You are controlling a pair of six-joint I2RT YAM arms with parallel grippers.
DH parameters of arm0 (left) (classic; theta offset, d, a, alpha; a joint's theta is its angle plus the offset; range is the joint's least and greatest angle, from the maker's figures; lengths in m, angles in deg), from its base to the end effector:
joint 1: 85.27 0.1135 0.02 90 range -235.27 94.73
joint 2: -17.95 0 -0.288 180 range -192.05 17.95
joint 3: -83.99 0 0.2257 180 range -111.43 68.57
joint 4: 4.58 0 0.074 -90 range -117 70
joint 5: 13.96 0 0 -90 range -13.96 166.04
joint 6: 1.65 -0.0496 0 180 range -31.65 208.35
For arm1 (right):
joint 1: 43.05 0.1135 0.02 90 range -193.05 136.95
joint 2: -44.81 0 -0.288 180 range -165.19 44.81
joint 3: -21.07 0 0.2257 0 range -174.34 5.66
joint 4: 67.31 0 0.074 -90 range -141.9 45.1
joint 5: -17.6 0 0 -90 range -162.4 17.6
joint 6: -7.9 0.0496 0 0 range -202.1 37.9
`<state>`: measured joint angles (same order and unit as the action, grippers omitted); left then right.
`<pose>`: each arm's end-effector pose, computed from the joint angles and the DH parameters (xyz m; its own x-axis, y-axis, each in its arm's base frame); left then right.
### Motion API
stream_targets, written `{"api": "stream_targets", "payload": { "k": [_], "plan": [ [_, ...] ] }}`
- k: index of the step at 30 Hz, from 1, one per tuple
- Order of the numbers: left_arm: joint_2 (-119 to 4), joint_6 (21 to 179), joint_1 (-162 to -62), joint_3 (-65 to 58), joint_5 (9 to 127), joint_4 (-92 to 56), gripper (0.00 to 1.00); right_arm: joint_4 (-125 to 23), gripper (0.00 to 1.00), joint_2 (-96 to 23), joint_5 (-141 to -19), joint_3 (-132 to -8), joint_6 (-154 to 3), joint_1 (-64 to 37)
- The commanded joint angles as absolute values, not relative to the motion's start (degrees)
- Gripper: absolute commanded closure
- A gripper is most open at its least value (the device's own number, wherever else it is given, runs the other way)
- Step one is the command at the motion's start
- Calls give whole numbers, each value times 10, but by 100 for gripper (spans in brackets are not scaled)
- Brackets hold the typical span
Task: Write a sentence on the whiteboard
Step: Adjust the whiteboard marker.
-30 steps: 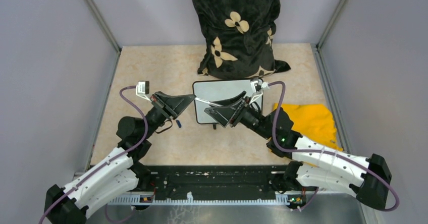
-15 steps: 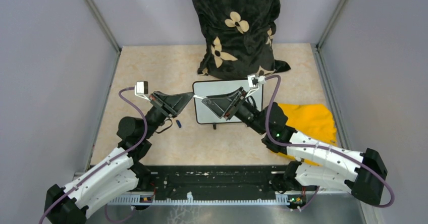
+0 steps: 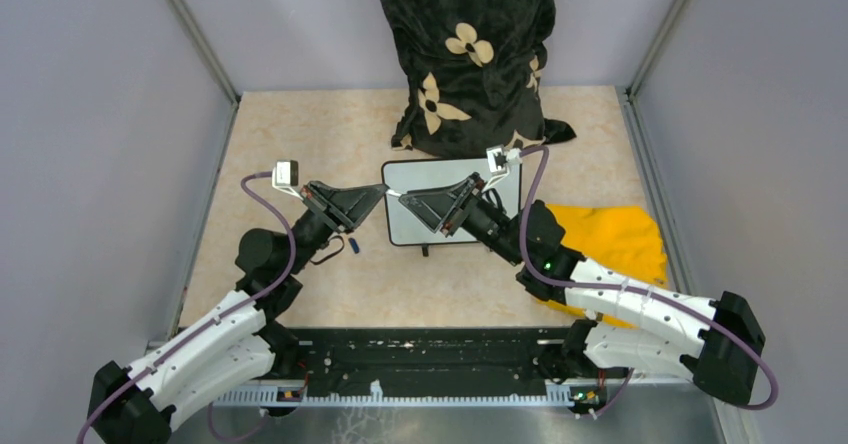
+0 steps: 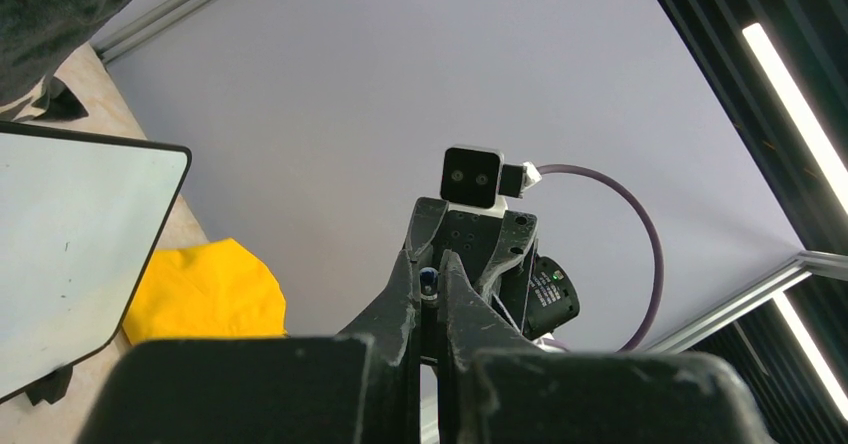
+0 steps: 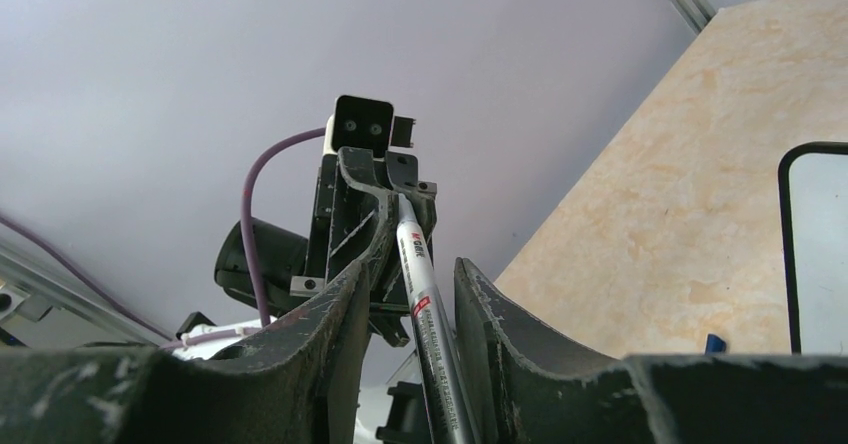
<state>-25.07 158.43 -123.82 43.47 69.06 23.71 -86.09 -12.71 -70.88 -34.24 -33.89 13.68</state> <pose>0.1103 -0.0956 0.3538 -0.5461 -0.7581 -0.3565 0.5598 -0.0137 -0.8285 0.1159 0.1743 0.3830 -0.5085 0.5836 -0.6331 -0.6643 0.2018 0.7197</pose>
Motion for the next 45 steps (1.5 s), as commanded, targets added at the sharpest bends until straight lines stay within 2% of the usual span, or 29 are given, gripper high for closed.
{"api": "stream_targets", "payload": {
  "k": [1,6,13,26,35,42,45],
  "plan": [
    [-255,1588,-1245,429,683,239,100,-891,64,-123,-703,-368,-330,130],
    [-254,1592,-1248,431,685,243,100,-922,63,-122,-705,-353,-315,123],
    [-256,1597,-1247,435,687,245,100,-933,71,-128,-721,-355,-311,120],
    [-255,1595,-1248,433,692,246,100,-933,72,-144,-758,-366,-307,120],
    [-255,1591,-1248,428,695,242,100,-927,81,-142,-756,-366,-308,119],
    [-256,1593,-1248,432,691,241,100,-935,77,-136,-739,-358,-306,118],
    [-257,1593,-1248,433,692,241,100,-935,79,-136,-741,-359,-306,116]
  ]
}}
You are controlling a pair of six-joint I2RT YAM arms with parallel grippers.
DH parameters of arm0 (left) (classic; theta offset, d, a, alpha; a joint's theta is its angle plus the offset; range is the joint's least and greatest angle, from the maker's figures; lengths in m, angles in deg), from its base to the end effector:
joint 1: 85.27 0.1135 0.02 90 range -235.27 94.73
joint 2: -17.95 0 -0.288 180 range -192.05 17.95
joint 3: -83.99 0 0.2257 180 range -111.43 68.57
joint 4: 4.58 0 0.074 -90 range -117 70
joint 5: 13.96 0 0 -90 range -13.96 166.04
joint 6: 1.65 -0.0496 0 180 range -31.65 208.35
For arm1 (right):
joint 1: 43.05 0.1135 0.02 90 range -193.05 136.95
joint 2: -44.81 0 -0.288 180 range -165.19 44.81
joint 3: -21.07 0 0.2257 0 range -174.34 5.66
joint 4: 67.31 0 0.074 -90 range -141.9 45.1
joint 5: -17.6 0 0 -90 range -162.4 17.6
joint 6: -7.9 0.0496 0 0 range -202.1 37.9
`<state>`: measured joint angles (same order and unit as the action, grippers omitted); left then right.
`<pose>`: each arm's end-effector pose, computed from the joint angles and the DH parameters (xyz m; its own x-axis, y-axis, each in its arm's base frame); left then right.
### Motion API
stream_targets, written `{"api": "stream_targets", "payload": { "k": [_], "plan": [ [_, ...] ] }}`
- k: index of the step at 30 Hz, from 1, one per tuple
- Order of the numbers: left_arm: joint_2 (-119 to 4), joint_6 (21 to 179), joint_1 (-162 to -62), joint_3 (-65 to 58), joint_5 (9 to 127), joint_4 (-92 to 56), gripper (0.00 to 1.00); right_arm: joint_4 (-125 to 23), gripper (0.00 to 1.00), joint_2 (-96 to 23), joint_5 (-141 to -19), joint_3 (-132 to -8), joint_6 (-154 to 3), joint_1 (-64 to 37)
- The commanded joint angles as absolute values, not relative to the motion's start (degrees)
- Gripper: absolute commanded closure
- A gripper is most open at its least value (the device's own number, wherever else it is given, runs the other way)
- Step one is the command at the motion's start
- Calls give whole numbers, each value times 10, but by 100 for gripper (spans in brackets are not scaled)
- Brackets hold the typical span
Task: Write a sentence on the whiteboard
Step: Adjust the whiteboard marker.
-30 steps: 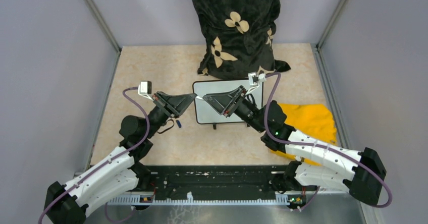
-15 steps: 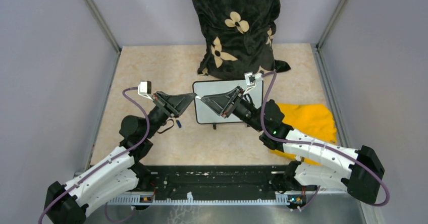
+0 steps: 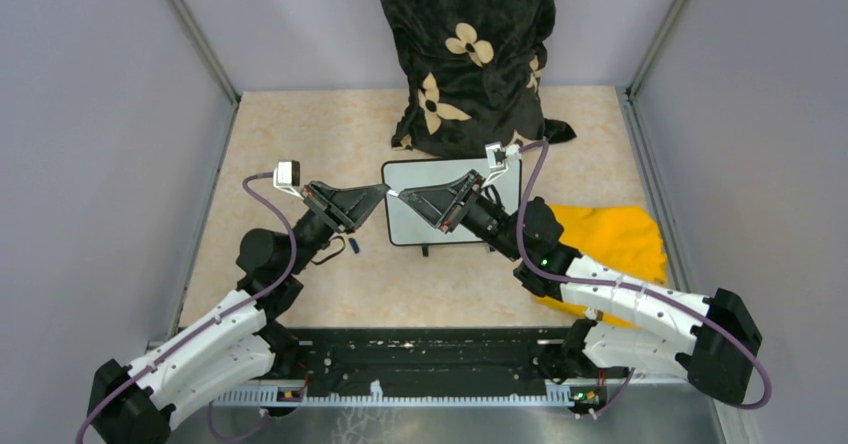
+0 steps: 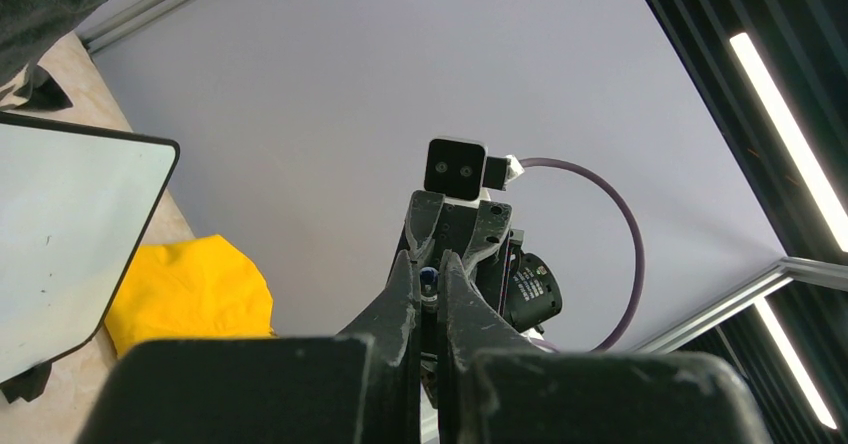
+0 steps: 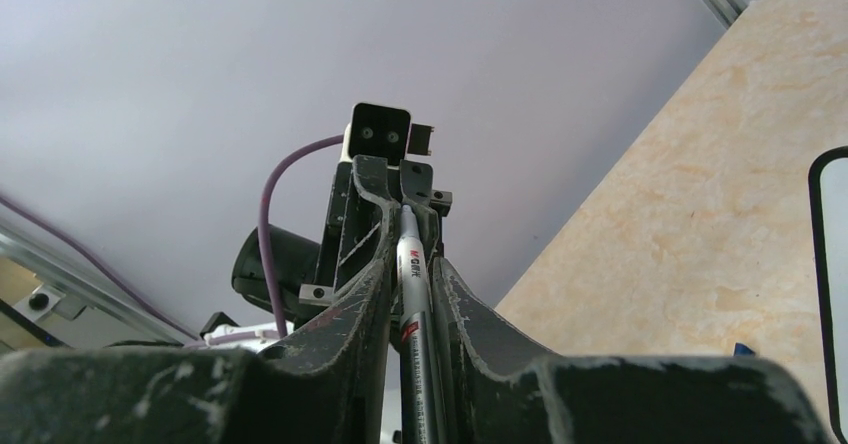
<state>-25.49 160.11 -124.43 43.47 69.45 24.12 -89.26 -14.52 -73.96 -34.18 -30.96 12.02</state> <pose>0.1106 -0.0974 0.3536 -0.5663 -0.7555 -0.3293 0.5417 -0.0402 -0.8396 0.1225 0.1777 0.3831 -0.5395 0.5870 -0.6037 -0.6603 0.1499 0.7359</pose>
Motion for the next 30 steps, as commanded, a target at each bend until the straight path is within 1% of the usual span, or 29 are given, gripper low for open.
{"api": "stream_targets", "payload": {
  "k": [1,4,8,9,10,11,13,17,19,21,24,27,30],
  "plan": [
    [-257,1593,-1248,433,692,241,100,-935,80,-138,-743,-360,-306,116],
    [-259,1592,-1248,434,691,241,100,-936,85,-141,-749,-362,-305,116],
    [-259,1592,-1248,433,690,238,100,-936,98,-141,-753,-362,-306,116],
    [-259,1591,-1248,433,690,236,100,-937,100,-140,-752,-361,-306,115],
    [-258,1591,-1248,433,691,232,99,-937,100,-139,-751,-360,-307,116],
    [-257,1590,-1248,433,691,228,93,-935,100,-137,-751,-360,-309,115],
    [-250,1584,-1248,434,693,215,76,-925,100,-133,-749,-361,-315,115],
    [-219,1563,-1248,439,709,173,37,-884,100,-108,-733,-359,-337,115],
    [-196,1547,-1248,440,727,138,24,-854,100,-89,-718,-355,-356,116],
    [-169,1524,-1248,442,748,102,17,-815,100,-65,-696,-352,-376,115],
    [-126,1460,-1248,433,781,26,12,-725,100,-26,-659,-356,-417,116],
    [-115,1356,-1249,385,790,-82,10,-613,100,7,-614,-373,-468,116],
    [-130,1239,-1248,330,802,-186,9,-491,100,30,-560,-403,-520,116]
  ]
}}
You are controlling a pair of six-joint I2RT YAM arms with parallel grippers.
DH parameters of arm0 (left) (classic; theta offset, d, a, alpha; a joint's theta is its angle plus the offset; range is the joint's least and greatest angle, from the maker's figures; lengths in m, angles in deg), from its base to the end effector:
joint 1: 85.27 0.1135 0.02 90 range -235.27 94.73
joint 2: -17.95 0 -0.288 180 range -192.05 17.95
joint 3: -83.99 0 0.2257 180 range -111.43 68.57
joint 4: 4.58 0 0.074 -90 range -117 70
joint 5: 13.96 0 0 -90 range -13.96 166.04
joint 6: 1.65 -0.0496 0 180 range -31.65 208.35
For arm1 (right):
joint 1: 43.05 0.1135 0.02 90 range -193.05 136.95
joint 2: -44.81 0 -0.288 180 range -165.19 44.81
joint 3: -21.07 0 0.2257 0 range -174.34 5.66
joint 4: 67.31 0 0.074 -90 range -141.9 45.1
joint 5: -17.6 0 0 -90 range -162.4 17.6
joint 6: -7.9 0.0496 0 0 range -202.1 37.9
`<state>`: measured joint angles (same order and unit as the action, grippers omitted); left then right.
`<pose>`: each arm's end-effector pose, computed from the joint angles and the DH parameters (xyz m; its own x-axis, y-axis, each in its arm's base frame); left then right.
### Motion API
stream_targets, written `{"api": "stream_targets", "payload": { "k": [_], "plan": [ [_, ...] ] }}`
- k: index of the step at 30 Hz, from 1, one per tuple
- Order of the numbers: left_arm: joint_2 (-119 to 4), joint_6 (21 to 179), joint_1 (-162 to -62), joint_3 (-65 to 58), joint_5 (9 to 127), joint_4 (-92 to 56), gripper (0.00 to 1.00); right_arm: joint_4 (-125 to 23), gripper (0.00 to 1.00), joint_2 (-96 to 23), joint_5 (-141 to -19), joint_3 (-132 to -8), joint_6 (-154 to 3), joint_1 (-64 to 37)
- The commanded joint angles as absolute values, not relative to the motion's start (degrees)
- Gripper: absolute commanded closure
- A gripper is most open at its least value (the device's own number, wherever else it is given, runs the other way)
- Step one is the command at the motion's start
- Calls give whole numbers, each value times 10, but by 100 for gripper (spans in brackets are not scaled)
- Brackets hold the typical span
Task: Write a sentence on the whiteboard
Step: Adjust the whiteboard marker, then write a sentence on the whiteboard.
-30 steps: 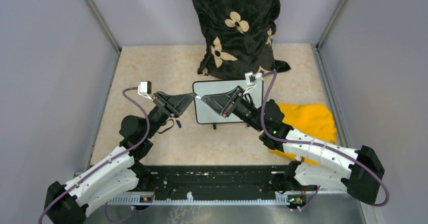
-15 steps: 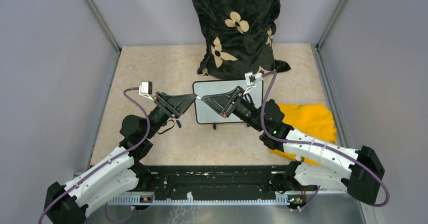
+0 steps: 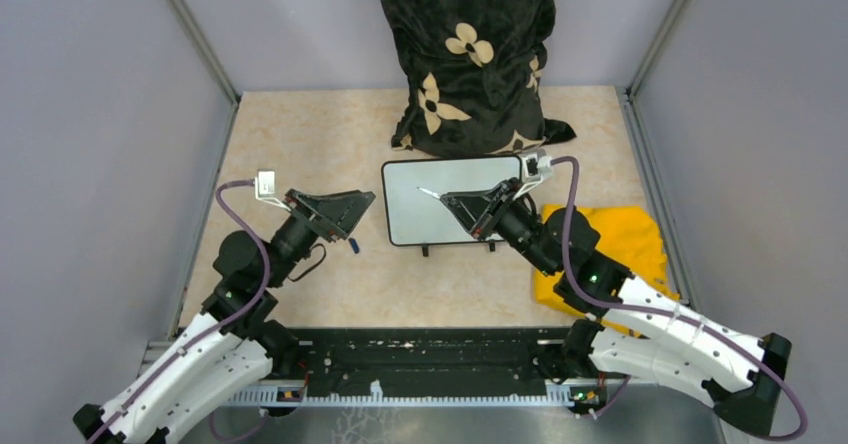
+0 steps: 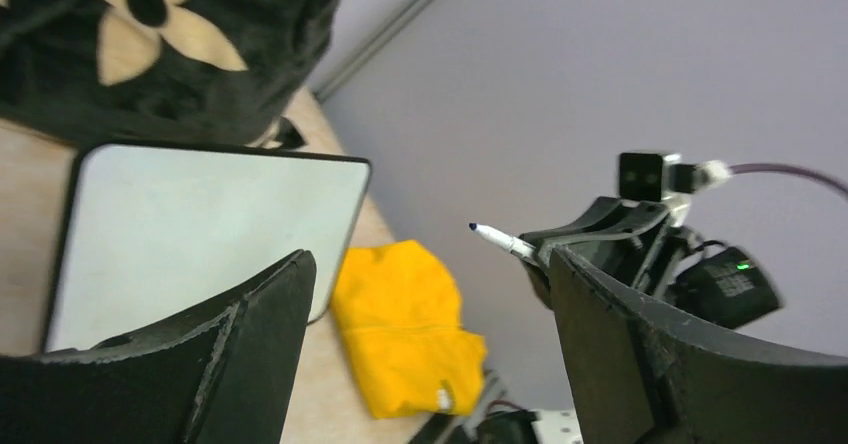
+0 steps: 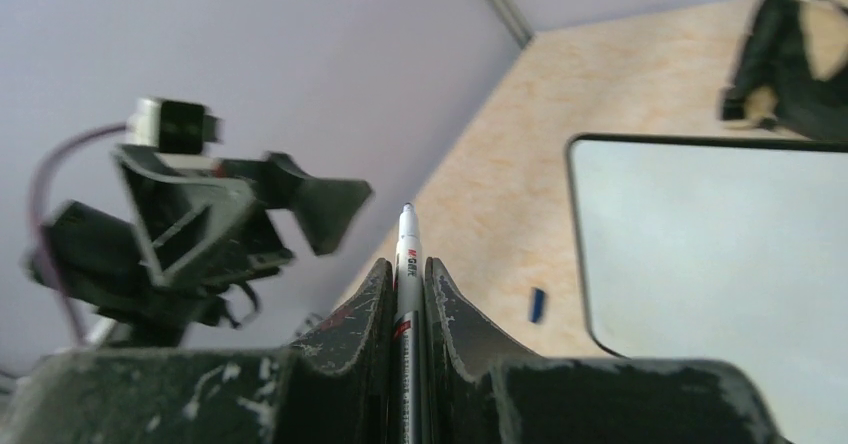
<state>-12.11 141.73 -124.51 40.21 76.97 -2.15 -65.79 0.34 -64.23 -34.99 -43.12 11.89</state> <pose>0.0847 -0.0681 0.3457 -0.3694 -0.7344 -0.5693 0.5430 0.3266 -0.7736 0.0958 0.1243 0.3821 -0.3810 0.5410 -0.7498 -0.6306 0.4410 0.6387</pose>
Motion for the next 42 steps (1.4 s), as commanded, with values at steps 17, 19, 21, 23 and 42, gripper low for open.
{"api": "stream_targets", "payload": {
  "k": [17,19,21,23,42],
  "plan": [
    [-285,1047,-1248,229,814,-299,1,-305,100,-12,-495,-464,-626,117],
    [-291,1055,-1248,245,824,-281,1,-305,100,-28,-485,-468,-629,121],
    [-295,1052,-1248,263,834,-264,1,-307,100,-41,-473,-471,-631,125],
    [-292,1041,-1248,281,841,-240,1,-312,100,-51,-469,-474,-639,127],
    [-342,1008,-1149,265,688,-190,1,-308,100,-181,-339,-519,-569,201]
  ]
}}
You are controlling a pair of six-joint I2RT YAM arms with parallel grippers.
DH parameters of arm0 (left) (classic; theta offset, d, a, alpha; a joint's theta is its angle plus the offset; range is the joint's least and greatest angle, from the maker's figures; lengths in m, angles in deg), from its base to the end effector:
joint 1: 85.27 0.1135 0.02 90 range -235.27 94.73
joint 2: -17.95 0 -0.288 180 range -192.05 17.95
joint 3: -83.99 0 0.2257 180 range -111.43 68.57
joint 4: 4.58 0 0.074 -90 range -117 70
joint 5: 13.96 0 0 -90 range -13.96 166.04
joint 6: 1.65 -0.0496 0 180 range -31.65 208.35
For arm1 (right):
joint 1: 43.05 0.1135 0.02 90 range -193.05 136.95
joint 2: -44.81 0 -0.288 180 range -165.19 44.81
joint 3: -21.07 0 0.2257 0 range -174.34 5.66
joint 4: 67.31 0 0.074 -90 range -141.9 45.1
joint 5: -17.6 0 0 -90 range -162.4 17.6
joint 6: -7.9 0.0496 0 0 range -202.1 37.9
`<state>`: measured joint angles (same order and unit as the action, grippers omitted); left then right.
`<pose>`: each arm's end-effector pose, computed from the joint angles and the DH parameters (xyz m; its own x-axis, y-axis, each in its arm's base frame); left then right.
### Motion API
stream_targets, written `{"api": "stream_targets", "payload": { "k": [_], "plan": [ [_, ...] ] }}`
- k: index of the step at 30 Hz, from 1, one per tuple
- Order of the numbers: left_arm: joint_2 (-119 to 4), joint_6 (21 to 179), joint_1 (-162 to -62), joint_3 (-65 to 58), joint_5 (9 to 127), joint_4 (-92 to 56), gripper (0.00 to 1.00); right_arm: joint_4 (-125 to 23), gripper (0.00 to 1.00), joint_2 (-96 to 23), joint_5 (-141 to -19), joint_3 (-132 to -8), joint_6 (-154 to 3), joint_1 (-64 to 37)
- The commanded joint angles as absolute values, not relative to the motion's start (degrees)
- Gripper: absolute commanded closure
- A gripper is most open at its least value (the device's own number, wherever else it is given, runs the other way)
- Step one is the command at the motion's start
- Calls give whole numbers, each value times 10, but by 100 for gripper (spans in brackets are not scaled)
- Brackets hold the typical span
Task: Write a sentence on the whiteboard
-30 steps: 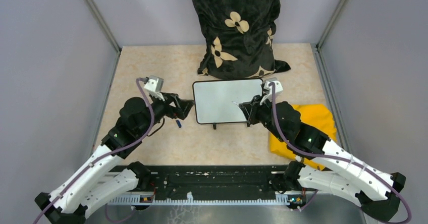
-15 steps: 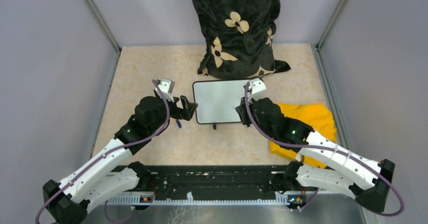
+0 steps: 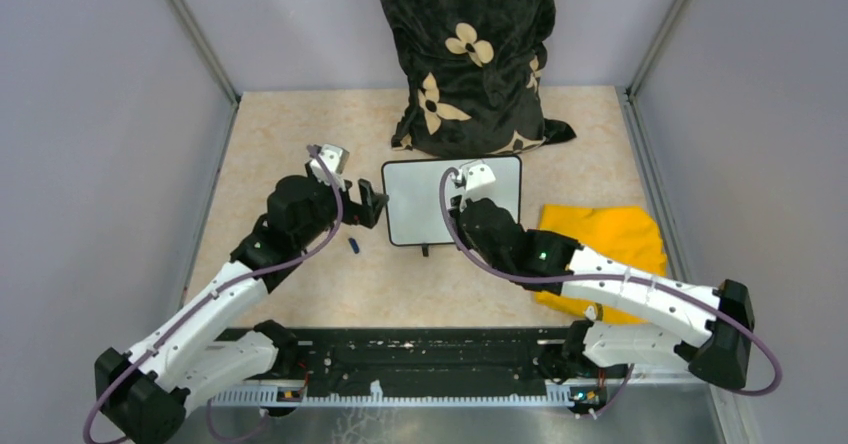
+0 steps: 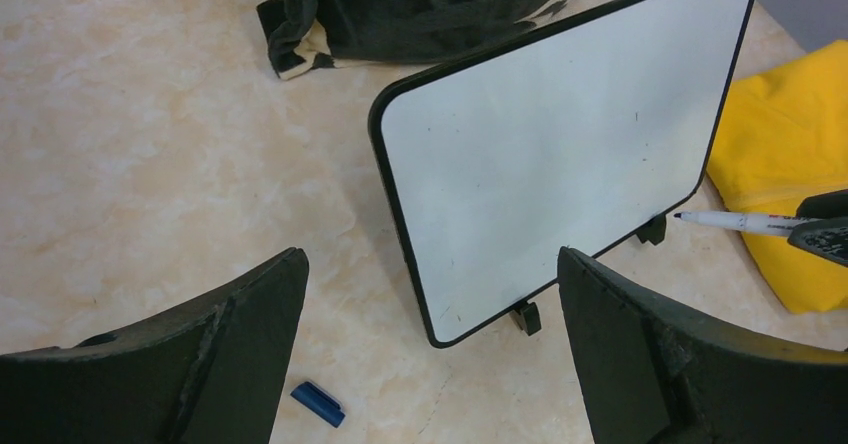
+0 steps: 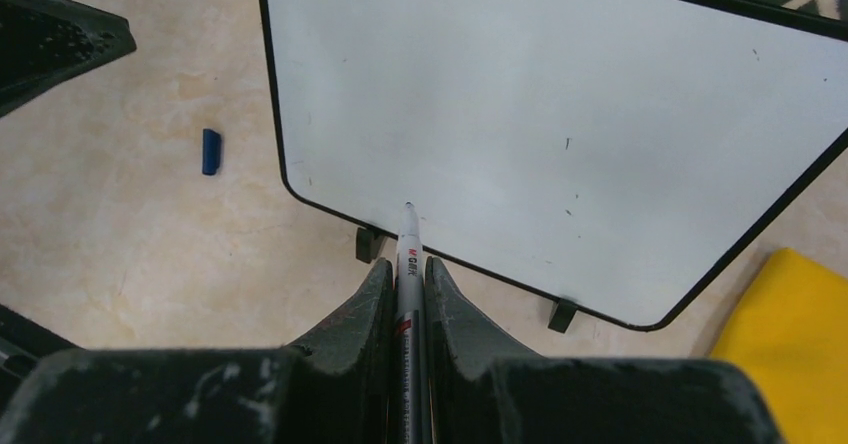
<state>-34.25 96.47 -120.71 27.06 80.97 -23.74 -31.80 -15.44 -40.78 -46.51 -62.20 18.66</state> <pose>0.1556 -0.1055 0.3289 -0.2730 0.0216 -0.9618 0.4761 0.8718 -0.1156 0.1193 0.1668 0.3374 -0.3911 -0.1151 -0.9131 -0.4229 0.9037 0.0672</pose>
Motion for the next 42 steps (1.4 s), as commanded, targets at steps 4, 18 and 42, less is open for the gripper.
{"api": "stream_targets", "payload": {
  "k": [4,18,42],
  "plan": [
    [-355,1098,-1081,299,574,-119,1,-279,100,-187,-321,-519,-505,202],
    [-415,1225,-1038,364,549,51,1,-463,100,-70,-448,-385,-571,173],
    [-517,1113,-1036,241,616,-125,1,-541,100,-65,-506,-357,-610,174]
  ]
}}
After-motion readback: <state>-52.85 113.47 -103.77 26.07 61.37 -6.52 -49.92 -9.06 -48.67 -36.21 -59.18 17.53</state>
